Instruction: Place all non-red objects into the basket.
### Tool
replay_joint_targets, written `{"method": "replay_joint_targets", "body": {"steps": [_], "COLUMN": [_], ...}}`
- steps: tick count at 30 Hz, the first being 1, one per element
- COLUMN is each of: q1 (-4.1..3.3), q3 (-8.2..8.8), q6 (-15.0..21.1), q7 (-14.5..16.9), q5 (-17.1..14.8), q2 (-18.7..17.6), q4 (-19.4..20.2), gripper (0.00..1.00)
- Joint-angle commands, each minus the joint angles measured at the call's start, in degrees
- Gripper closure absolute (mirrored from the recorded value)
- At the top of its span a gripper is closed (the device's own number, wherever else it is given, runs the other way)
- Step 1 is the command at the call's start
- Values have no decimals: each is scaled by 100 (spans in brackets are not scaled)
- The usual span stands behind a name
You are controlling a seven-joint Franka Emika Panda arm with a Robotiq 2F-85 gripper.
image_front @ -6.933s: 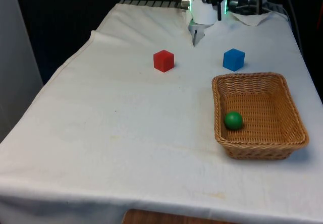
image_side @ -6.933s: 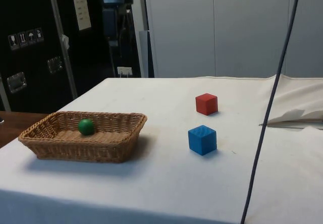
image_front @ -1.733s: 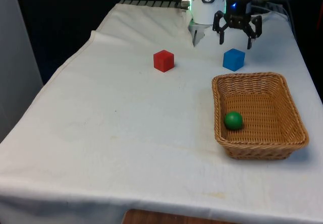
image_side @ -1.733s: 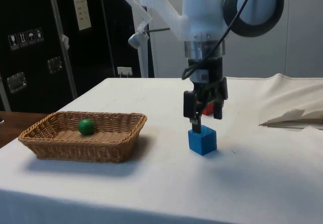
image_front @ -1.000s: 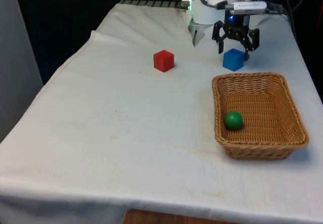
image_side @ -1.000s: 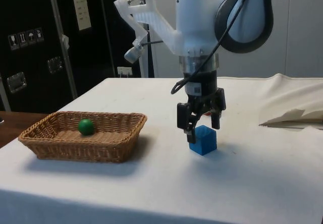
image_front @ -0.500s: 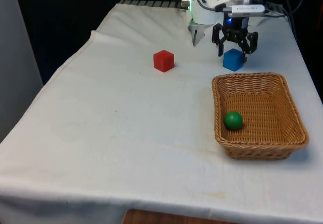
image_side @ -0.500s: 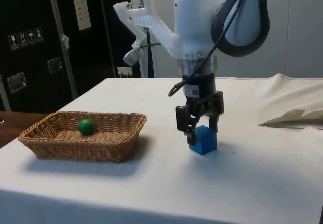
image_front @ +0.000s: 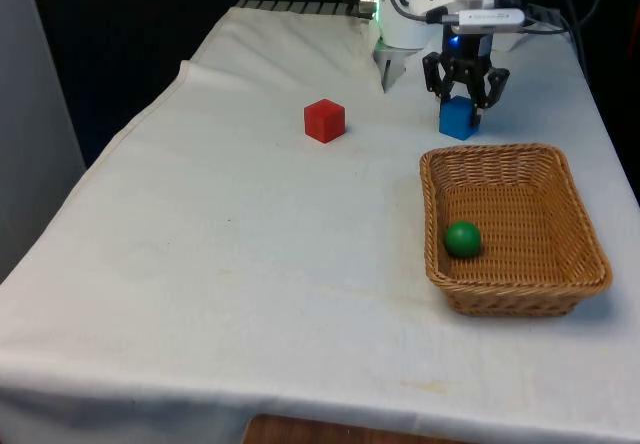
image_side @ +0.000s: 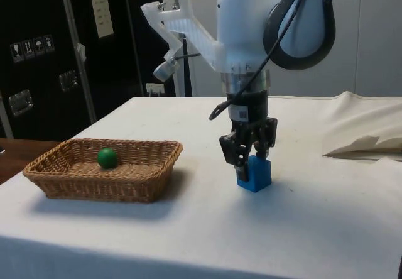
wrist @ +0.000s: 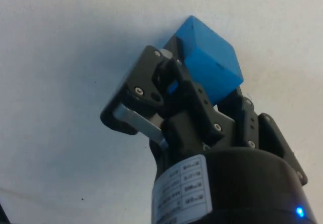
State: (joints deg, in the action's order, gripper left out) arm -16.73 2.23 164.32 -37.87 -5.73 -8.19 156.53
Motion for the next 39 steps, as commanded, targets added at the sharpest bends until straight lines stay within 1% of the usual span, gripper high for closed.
{"method": "replay_joint_targets", "body": {"steps": [1, 2, 3, 6, 9, 10, 11, 12, 13, 15, 18, 19, 20, 21, 23, 27, 28, 29, 35, 36, 37, 39], "q1": [0, 0, 6, 6, 6, 6, 11, 11, 11, 17, 6, 6, 0, 0, -6, -11, 17, -17, -23, 17, -23, -23], "q3": [0, 17, 23, 34, 40, 23, 40, 40, 40, 40, 52, 52, 63, 63, 86, 132, 126, 149, 264, 218, 264, 304], "q6": [0, 29, -46, -103, -252, -149, -298, -344, -464, -573, -728, -739, -802, -802, -905, -1054, -997, -1094, -1352, -1255, -1352, -1427], "q7": [0, -23, -6, 11, 34, 46, 40, 46, 74, 115, 252, 246, 350, 350, 498, 699, 590, 745, 1163, 951, 1163, 1335], "q5": [0, 11, 23, 34, 57, 6, 63, 69, 74, 74, 6, 23, -34, -34, -86, -126, 11, -132, -160, -11, -160, -178], "q2": [0, 74, 195, 304, 527, 418, 590, 642, 785, 911, 1054, 1100, 1134, 1134, 1238, 1381, 1329, 1415, 1719, 1616, 1719, 1828], "q4": [0, 46, 69, 92, 120, 109, 126, 126, 126, 126, 92, 103, 69, 69, 29, -23, -29, -34, -63, -57, -63, -63], "gripper": [99, 99, 99, 99, 99, 99, 99, 99, 99, 99, 99, 99, 99, 99, 99, 99, 99, 99, 99, 99, 99, 99]}}
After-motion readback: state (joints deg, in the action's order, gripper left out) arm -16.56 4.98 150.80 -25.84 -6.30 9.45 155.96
